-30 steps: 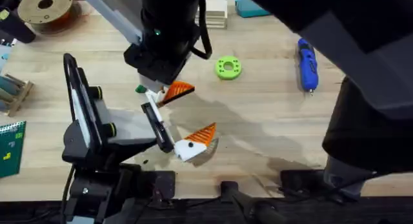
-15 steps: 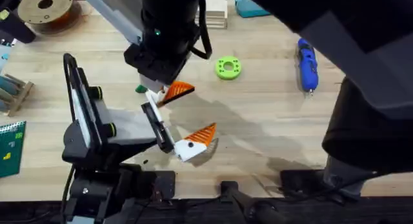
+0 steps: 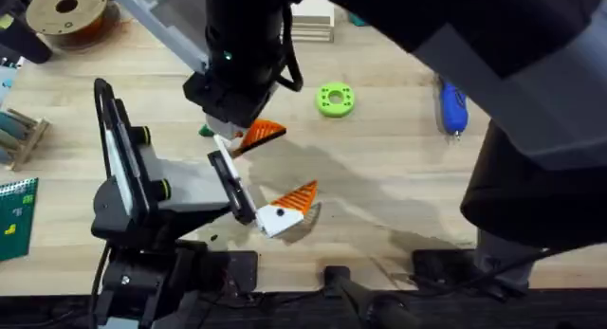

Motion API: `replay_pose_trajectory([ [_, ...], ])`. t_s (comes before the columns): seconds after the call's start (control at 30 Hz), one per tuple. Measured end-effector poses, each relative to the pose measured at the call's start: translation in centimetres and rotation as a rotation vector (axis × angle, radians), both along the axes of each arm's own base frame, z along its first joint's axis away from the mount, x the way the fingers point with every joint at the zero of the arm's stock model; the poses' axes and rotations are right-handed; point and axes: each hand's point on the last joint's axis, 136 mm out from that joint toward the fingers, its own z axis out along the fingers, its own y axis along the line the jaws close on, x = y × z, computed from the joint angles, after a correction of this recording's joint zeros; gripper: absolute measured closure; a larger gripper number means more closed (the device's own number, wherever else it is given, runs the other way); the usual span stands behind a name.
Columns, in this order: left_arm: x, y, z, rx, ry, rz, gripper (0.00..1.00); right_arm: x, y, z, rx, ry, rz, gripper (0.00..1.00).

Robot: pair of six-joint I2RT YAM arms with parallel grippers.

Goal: Pick up the gripper from the table and insert it into the empty holder that is missing its gripper. Then pick up a screw, insert it into the mounting hole, and use the screwdriver to tighten it. Finally, clean up the table by picking up the vegetable and placing it into the bucket.

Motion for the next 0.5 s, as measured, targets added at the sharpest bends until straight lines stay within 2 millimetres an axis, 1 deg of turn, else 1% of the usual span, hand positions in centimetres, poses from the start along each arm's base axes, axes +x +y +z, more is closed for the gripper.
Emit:
replay_pose_trajectory([
  [0.5, 0.0, 0.0, 0.01, 0.002, -0.004, 0.0, 0.006, -0.31, -0.51, -0.14, -0.022, 0.013, 0.0, 0.997],
])
